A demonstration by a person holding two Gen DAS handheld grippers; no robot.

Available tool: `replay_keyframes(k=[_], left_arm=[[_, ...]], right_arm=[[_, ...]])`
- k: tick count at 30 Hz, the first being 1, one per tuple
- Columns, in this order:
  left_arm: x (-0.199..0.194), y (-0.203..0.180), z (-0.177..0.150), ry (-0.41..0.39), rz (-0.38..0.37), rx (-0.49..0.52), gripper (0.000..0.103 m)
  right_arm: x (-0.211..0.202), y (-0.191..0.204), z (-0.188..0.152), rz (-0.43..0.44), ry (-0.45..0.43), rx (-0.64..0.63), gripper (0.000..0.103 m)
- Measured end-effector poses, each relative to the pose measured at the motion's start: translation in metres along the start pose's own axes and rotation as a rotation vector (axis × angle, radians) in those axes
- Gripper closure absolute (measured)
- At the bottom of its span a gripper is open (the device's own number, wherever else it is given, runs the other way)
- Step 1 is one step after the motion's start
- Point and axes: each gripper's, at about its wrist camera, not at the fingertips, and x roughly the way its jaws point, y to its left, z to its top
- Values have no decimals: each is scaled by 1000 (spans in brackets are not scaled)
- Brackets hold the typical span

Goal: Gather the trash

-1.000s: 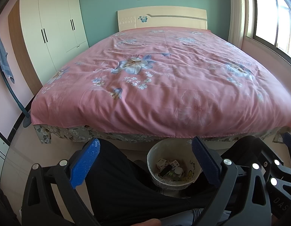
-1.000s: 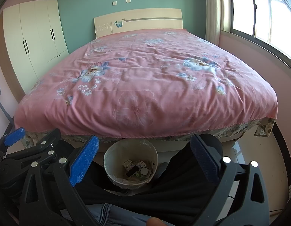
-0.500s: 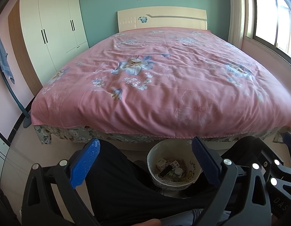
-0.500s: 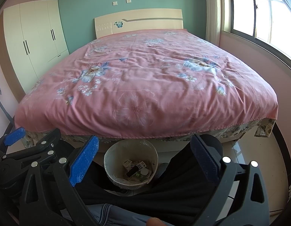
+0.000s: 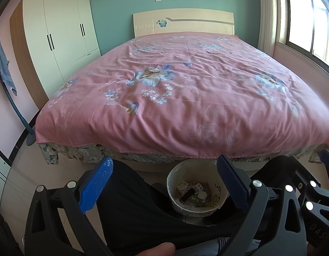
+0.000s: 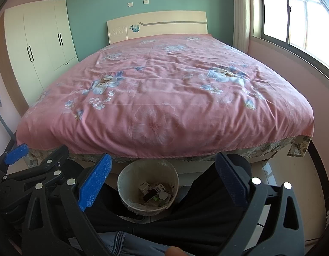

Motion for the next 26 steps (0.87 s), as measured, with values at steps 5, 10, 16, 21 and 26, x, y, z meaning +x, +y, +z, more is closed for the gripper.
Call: replay_keyframes(k=[5, 10, 16, 21, 26], left_arm=[[-1, 1, 3, -7, 3, 3, 4], [-2, 3, 4, -11, 1, 4, 4], [-3, 3, 5, -16, 3, 8, 4], [1, 3, 7, 3, -12, 4, 4], [1, 2, 6, 3, -10, 6, 4]], right_arm=[[0, 0, -1, -2, 1, 1, 7], [0, -1, 0, 0, 1, -1, 7], [1, -1, 0, 2, 1, -2, 7], [1, -1, -1, 0, 6, -3, 7], [1, 0, -4, 0, 8, 0, 7]])
